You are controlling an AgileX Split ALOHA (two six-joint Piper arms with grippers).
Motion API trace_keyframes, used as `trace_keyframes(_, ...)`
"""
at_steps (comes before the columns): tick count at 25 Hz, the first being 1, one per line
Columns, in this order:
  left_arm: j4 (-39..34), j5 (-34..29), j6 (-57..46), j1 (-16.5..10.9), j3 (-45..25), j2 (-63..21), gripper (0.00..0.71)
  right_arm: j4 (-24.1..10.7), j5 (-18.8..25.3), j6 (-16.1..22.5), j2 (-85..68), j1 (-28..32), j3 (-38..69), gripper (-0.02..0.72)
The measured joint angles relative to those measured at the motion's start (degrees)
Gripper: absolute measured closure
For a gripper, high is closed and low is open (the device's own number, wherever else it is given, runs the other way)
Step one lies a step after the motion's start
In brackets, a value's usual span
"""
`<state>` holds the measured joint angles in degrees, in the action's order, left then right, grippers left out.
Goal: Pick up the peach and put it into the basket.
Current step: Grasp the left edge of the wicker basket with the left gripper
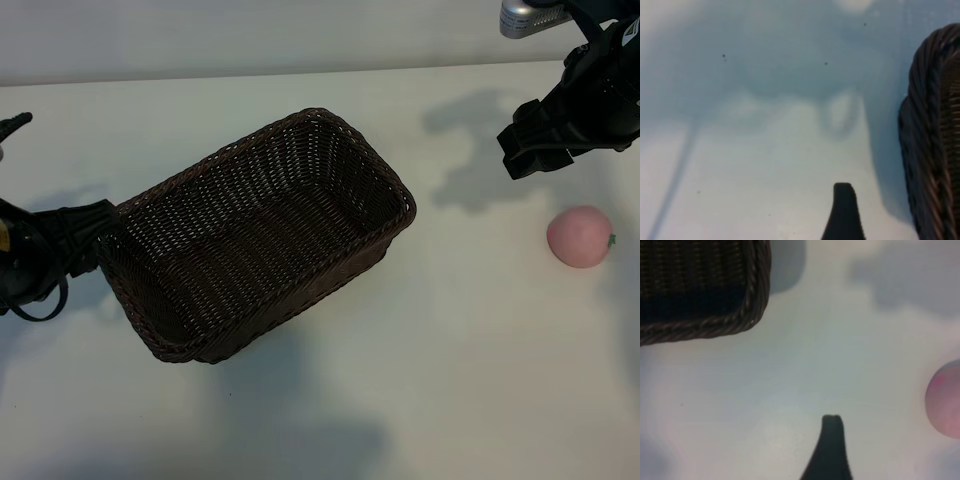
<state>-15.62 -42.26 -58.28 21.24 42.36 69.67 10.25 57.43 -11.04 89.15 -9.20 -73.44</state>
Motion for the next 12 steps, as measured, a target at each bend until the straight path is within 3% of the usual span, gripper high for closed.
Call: trace_keyframes(12,0.0,0.67,-6.43,0.0,0.0,0.0,0.148,0.0,0.0,0.0,0.0,0.0,0.0,0.108)
